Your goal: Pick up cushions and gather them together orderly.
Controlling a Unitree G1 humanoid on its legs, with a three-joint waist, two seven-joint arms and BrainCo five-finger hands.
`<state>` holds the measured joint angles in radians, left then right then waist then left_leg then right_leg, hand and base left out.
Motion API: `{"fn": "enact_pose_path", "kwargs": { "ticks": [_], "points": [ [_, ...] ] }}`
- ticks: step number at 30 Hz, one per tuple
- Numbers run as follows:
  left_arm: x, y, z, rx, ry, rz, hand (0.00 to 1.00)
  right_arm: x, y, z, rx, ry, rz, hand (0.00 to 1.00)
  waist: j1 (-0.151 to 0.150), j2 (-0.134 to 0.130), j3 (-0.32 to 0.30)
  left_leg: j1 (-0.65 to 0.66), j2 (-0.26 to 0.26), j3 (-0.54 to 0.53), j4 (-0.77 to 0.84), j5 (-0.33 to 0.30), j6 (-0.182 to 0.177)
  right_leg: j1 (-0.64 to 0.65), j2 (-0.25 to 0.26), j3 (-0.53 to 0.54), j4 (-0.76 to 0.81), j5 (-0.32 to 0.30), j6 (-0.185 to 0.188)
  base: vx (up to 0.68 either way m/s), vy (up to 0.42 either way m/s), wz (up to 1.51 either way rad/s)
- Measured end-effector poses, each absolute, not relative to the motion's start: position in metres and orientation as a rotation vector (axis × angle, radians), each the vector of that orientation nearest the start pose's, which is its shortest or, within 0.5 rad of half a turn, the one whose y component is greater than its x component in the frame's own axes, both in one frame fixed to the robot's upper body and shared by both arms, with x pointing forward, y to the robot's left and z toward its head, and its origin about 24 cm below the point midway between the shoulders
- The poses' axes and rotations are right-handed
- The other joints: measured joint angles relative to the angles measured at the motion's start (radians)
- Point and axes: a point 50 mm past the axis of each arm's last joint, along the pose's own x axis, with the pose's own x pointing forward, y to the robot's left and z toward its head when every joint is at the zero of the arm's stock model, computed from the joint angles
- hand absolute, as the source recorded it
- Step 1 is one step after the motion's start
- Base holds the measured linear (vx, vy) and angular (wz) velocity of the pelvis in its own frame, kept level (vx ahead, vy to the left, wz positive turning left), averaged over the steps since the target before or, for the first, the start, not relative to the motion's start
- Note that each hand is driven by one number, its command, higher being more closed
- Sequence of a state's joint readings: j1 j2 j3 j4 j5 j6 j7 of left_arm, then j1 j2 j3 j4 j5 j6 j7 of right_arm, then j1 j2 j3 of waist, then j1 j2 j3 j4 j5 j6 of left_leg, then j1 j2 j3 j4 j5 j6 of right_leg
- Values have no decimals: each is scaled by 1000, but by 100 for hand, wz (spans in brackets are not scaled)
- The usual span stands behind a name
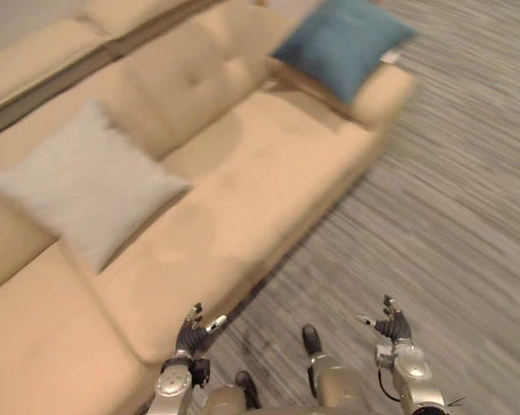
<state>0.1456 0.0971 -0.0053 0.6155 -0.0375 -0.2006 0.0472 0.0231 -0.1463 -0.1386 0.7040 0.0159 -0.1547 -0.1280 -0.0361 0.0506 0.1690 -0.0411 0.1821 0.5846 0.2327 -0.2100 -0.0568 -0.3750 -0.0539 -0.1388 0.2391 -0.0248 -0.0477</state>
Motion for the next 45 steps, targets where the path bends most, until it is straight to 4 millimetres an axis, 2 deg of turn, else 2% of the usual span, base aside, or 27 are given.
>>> {"fn": "enact_pose_path", "kwargs": {
  "ticks": [2,4,6,8,10,11,14,16,18,19,20,21,22,23,25,26,28,30,33,35,36,37,38,40,41,43,45],
  "points": [
    [168,187,-98,72,549,104,0,186,-230,-94,-129,572,-306,0,-2,14,2,57,25,119,-5,-17,-13,25,-79,-328,34,-54,-80,-9,-17,-209],
    [170,190,-97,80,546,105,0,184,-223,-98,-134,594,-279,0,1,14,1,117,47,242,0,-39,-43,64,-128,-539,59,-65,-85,88,-112,-226],
    [173,190,-96,90,546,93,0,185,-217,-99,-146,594,-246,0,-3,13,1,154,74,305,51,-54,-71,45,-83,-472,71,-53,-50,168,-187,-198],
    [186,184,-91,97,516,64,0,182,-215,-101,-160,607,-229,0,-5,19,-3,120,182,249,297,-50,-64,45,-10,-379,76,-85,-53,265,-233,-155],
    [190,178,-90,81,509,55,0,183,-211,-101,-168,605,-207,0,-1,31,3,35,273,67,583,-12,33,90,62,-306,58,-108,-79,301,-155,-150],
    [188,174,-93,73,522,49,0,185,-208,-100,-169,601,-197,0,1,29,9,-41,239,-110,706,-44,17,125,85,-255,54,-121,-83,280,-41,-141],
    [181,171,-97,68,544,54,0,183,-206,-106,-187,632,-172,0,34,3,29,-189,70,-348,717,-82,-9,229,93,-138,40,-159,-82,315,34,-110],
    [178,171,-98,72,548,64,0,187,-208,-106,-200,641,-168,0,60,0,32,-271,-1,-403,581,-77,-18,268,93,-97,7,-161,-81,262,79,-78],
    [175,168,-100,68,559,64,0,195,-210,-102,-204,623,-174,0,93,32,45,-339,-47,-411,262,-22,-83,337,108,-74,-73,-157,-54,345,144,-77],
    [174,168,-100,68,561,67,0,195,-211,-103,-202,626,-178,0,108,40,40,-344,-49,-400,182,4,-85,351,114,-70,-86,-158,-39,257,118,-68],
    [173,169,-100,70,561,77,0,194,-211,-104,-202,635,-178,0,121,48,35,-345,-48,-385,109,46,-53,373,126,-54,-96,-168,-23,449,184,-80],
    [170,174,-101,70,567,102,0,192,-208,-106,-196,645,-175,0,141,33,22,-347,-61,-399,144,107,49,384,117,-33,-67,-216,15,494,199,-70],
    [168,177,-102,70,573,114,0,192,-207,-107,-191,646,-173,0,144,23,12,-346,-69,-386,153,117,67,382,102,-27,-44,-240,35,666,242,-46],
    [161,180,-105,72,595,128,0,188,-204,-111,-179,668,-177,0,130,-24,-5,-327,-98,-362,155,113,77,369,56,-25,57,-295,86,620,168,2],
    [162,173,-108,56,610,112,0,180,-209,-117,-166,712,-209,0,119,-56,-5,-267,-155,-373,155,65,123,256,-29,-30,410,-283,175,624,163,38],
    [162,170,-108,60,611,95,0,175,-213,-120,-157,737,-235,0,101,-59,-4,-205,-184,-389,145,36,141,192,-90,-56,623,-226,188,624,160,65],
    [161,172,-108,58,616,100,0,175,-213,-120,-156,742,-236,0,102,-50,-4,-92,-205,-410,115,-12,155,148,-149,-103,735,-263,117,656,124,47],
    [166,175,-106,56,603,113,0,177,-212,-119,-158,736,-226,0,102,-30,-9,-12,-204,-451,78,-35,157,104,-154,-177,651,-284,91,625,56,44],
    [179,176,-99,48,565,124,0,185,-215,-115,-168,713,-225,0,84,10,14,85,-169,-546,6,-35,157,26,-63,-133,285,-242,113,655,-40,88],
    [178,183,-100,55,569,145,0,178,-217,-118,-168,732,-234,0,63,-11,13,153,-162,-604,2,-74,81,29,-23,34,-67,-26,147,597,-162,121],
    [176,185,-100,58,572,152,0,174,-217,-120,-166,743,-235,0,61,-25,8,168,-162,-619,14,-101,43,28,-26,71,-103,22,148,626,-281,121],
    [170,188,-105,60,602,166,0,167,-219,-123,-167,763,-240,0,51,-33,4,180,-155,-659,75,-165,16,19,-31,103,-40,163,116,611,-297,109],
    [166,182,-110,42,630,167,0,164,-224,-123,-173,768,-255,0,50,7,-5,132,-112,-675,185,-164,-8,15,-11,46,36,101,94,591,-292,102],
    [166,177,-111,22,632,168,0,166,-224,-122,-165,762,-261,0,56,15,-4,7,-57,-614,464,-44,-61,69,4,-5,36,41,66,600,-273,64],
    [163,176,-113,3,645,185,0,166,-221,-122,-150,758,-260,0,68,16,7,-66,14,-544,631,5,-49,143,19,-28,-5,27,47,617,-273,50],
    [164,176,-114,1,651,185,0,165,-220,-122,-134,752,-269,0,79,3,16,-126,72,-441,737,-28,2,248,22,-60,-64,17,33,423,-161,56],
    [164,176,-113,1,645,184,0,168,-221,-118,-109,720,-291,0,82,-21,20,-214,71,-338,659,-51,40,359,-7,-115,-146,-4,44,426,-113,76]
  ]
}}
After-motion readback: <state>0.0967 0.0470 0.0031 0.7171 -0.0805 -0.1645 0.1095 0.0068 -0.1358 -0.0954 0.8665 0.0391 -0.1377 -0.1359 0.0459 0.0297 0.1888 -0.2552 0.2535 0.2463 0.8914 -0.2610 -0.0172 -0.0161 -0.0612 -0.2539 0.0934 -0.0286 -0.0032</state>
